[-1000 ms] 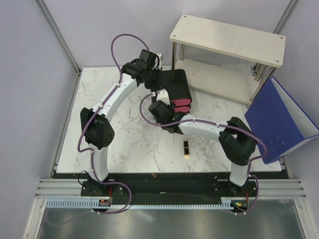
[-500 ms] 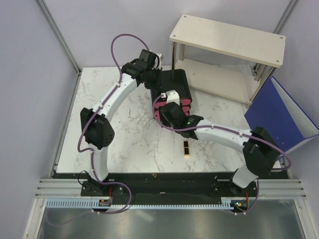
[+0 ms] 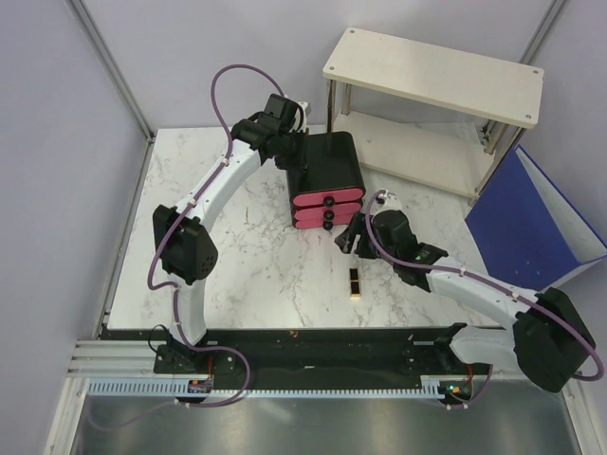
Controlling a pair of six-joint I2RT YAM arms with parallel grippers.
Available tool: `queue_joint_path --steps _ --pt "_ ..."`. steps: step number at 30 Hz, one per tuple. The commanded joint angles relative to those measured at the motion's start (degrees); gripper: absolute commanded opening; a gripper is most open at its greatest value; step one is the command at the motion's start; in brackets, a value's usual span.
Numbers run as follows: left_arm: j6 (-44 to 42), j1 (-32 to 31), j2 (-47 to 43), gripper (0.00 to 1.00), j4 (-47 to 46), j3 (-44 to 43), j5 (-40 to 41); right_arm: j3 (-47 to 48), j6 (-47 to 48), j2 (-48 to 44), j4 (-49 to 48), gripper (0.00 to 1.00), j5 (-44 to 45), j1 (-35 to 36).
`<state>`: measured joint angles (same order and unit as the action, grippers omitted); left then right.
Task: Organize the makeup
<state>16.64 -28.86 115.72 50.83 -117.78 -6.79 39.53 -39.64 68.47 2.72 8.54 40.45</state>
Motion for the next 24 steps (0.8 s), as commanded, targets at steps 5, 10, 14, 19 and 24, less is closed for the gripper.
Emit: queue_joint_path --steps 5,10,14,19,24 --pt "-0.56 -0.23 1.79 0.02 4.37 0.79 0.19 -10.44 -21.88 7.90 -29.85 0.52 -22.76 -6.96" --pt "-0.82 -0.23 1.35 0.02 4.37 1.23 0.28 -7.01 -23.99 14.85 -33.39 0.00 -24.18 -7.84" --pt "-0.91 -0.23 1.00 0.02 4.37 1.76 0.55 -3.07 -25.13 20.72 -36.20 0.00 -24.00 -8.36" --pt "-1.17 -0.14 0.65 0.02 4.45 2.29 0.55 -0.07 -27.68 26.45 -40.86 0.00 -23.74 -8.63" --pt "-1.61 -0.14 0.12 0.02 4.63 2.55 1.07 5.73 -27.07 30.85 -38.67 0.00 -23.13 -8.72"
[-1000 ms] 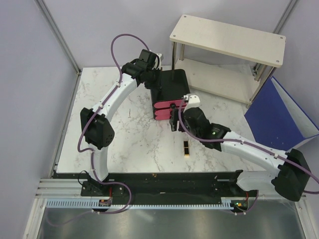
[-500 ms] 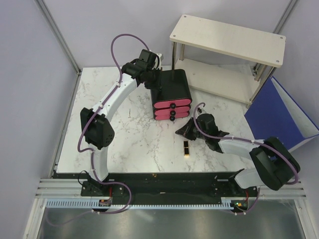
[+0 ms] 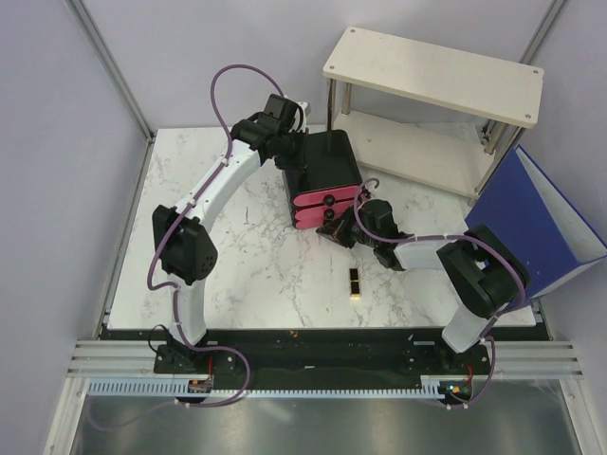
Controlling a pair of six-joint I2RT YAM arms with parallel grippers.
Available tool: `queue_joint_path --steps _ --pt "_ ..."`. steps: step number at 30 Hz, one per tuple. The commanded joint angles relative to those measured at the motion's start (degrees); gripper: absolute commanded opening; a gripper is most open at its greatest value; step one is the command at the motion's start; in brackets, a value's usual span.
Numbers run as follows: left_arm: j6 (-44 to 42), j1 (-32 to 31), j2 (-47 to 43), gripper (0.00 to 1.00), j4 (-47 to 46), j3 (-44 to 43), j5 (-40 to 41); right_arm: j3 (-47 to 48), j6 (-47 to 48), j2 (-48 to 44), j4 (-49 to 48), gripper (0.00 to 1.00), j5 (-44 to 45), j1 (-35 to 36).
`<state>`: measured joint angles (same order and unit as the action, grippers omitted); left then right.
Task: Organize the makeup
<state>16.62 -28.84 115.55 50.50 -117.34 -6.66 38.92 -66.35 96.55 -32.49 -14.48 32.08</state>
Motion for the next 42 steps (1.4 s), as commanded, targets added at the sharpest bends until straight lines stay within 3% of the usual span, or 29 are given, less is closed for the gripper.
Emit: queue_joint_path --steps 1,8,17,33,42 --pt "-1.77 -0.16 0.38 0.02 5.05 2.03 1.12 6.87 -0.10 3.02 -3.54 0.00 -0.28 -0.43" --pt "-2.03 -0.16 0.29 0.02 5.31 1.94 1.21 7.05 0.78 0.31 -0.91 0.00 0.06 -0.43" --pt "-2.03 -0.16 0.21 0.02 5.31 2.64 1.20 2.92 -6.51 -3.47 -6.01 0.00 6.48 -0.26" --pt "-1.95 -0.16 0.29 0.02 5.40 2.91 1.03 20.67 8.16 -0.93 22.55 0.00 23.00 7.03" --pt "-2.03 -0.16 0.21 0.02 5.31 3.08 1.21 21.90 7.90 -1.36 22.20 0.00 25.73 8.97"
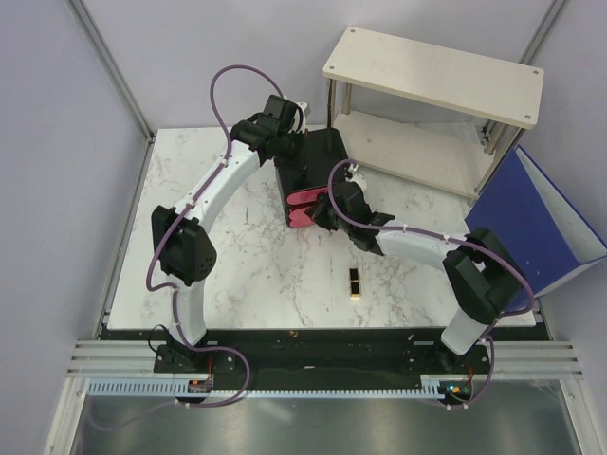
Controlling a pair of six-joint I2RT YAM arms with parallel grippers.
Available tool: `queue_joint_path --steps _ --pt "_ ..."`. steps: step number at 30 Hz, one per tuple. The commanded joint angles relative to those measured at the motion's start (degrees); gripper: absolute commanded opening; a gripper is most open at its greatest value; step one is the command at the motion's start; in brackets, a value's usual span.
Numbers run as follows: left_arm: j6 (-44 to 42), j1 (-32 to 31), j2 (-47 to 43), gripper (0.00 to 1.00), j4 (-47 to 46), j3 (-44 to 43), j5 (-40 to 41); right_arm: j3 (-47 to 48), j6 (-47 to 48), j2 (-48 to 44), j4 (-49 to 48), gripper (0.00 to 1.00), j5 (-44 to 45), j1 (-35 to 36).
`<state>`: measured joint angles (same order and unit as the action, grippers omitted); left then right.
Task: Organize the makeup
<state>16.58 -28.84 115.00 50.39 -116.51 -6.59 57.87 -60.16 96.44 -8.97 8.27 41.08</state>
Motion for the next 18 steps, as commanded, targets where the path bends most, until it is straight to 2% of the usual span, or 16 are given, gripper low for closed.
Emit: queue_joint_path --steps 1,7,15,18 --pt "-1.99 -0.16 0.84 0.02 5.51 2.25 1.05 2.95 2.06 -2.30 -1.05 0.00 3.24 -0.12" --pt "-2.08 -0.16 1.02 0.02 5.42 1.99 1.05 1.29 1.28 -8.37 2.90 0.00 4.91 -0.12" --pt "-1.72 -0.16 1.28 0.02 5.42 1.72 0.79 -12.41 -14.52 -16.46 3.27 0.00 5.70 -1.09" --pt "-1.81 -0.16 1.10 0.02 5.42 1.90 0.70 -14.27 -16.82 -16.73 4.30 0.00 6.93 -1.62"
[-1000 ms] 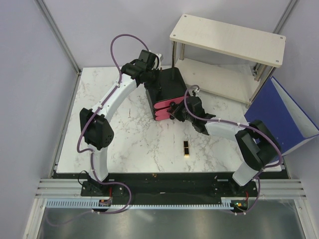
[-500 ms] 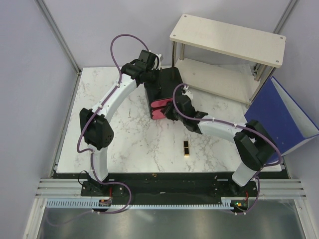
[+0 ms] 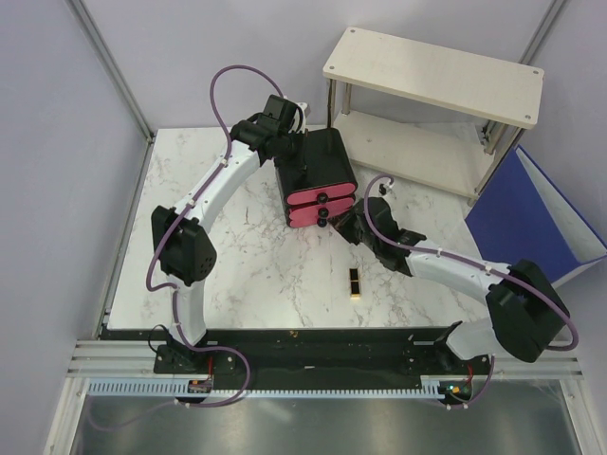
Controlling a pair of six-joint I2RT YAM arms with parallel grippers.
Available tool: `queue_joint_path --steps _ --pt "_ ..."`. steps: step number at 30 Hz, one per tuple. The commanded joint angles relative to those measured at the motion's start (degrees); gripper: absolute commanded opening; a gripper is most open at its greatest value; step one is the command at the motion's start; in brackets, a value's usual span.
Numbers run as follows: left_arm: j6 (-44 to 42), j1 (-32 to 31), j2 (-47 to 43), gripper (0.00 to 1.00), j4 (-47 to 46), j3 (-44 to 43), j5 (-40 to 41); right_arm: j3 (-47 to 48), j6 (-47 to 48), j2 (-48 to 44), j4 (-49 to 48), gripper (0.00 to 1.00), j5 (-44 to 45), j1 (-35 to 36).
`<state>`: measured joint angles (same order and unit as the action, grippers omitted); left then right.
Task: Organize the makeup
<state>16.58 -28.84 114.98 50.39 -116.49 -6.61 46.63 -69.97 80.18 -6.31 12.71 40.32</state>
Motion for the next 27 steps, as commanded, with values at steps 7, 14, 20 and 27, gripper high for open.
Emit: queue_joint_path --steps 7,14,20,27 --pt "-2.08 -0.16 0.86 0.02 5.42 2.32 0.64 -0.32 -9.92 2.78 5.43 0.00 5.40 -1.47" --pt "-2.17 -0.16 0.60 0.02 5.42 2.84 0.55 7.07 -15.35 9.11 15.97 0.00 6.80 -1.38" --pt "-2.43 -0.16 0.60 0.02 5.33 2.93 0.63 6.10 -18.97 10.34 12.37 0.00 9.70 -1.38" --pt "-2.95 -0.16 0.51 0.02 5.33 2.76 0.72 11.28 -18.44 16.93 10.00 0.00 6.63 -1.20"
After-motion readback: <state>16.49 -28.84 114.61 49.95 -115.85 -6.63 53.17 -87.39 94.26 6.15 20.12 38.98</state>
